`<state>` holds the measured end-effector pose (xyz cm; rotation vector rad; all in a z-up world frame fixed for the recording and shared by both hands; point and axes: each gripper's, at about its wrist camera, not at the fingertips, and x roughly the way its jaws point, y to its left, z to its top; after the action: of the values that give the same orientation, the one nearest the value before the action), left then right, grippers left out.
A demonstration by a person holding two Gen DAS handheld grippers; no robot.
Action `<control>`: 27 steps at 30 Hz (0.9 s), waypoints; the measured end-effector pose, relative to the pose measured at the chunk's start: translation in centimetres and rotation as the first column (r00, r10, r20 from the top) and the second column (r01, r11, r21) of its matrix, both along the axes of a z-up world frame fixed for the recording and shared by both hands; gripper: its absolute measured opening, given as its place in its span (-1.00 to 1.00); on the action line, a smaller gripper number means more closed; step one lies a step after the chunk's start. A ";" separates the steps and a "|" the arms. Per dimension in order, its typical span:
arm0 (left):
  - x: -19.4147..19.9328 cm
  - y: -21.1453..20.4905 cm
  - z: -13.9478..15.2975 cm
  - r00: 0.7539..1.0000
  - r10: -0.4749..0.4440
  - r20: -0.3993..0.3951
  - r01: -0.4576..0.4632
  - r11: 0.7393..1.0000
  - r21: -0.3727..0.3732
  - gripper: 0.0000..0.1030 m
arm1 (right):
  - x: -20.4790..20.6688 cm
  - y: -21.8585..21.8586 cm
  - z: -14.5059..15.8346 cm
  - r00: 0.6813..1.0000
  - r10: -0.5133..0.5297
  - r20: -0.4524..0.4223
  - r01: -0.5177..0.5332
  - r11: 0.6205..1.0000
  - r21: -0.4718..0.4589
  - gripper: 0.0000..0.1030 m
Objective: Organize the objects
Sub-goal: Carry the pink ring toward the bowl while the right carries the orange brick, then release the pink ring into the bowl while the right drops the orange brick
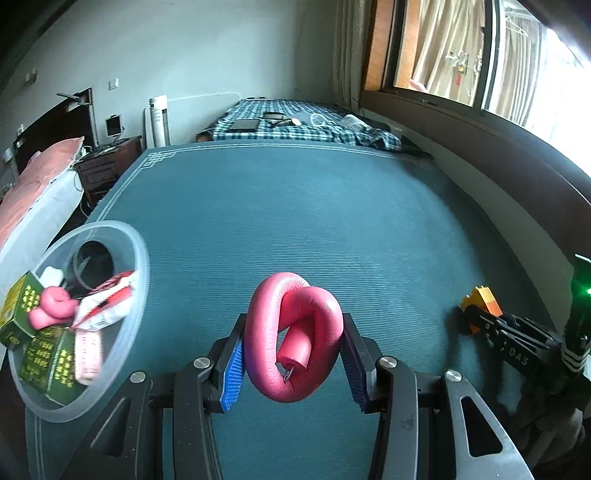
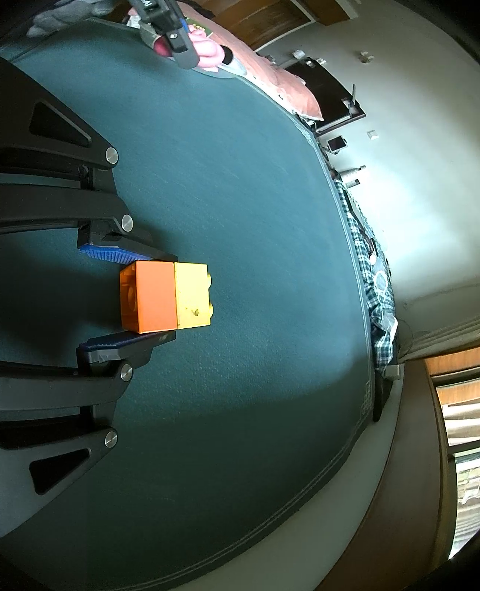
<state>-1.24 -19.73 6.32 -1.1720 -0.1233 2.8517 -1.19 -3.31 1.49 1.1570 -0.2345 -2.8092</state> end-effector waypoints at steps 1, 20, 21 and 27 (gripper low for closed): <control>0.1 -0.5 0.0 1.000 0.007 -0.001 -0.007 1.000 0.002 -0.05 | 0.1 -0.2 0.0 1.000 0.001 0.001 -0.001 1.000 -0.001 -0.36; 2.3 -10.7 1.6 0.982 0.180 -0.061 -0.179 0.983 0.036 -0.05 | 0.8 -8.8 1.3 0.988 0.154 0.005 -0.153 0.988 -0.028 -0.36; 2.3 -11.4 1.8 0.979 0.193 -0.066 -0.191 0.981 0.036 -0.05 | 0.7 -9.6 1.5 0.986 0.169 0.000 -0.169 0.985 -0.027 -0.36; 1.5 -14.7 2.9 0.966 0.242 -0.093 -0.239 0.970 0.035 -0.05 | 0.4 -13.4 2.6 0.970 0.241 -0.028 -0.241 0.970 -0.020 -0.36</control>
<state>0.26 -34.44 9.23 -1.0808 -0.3156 3.0993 -0.75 -16.69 4.13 1.0643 -0.1156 -2.5998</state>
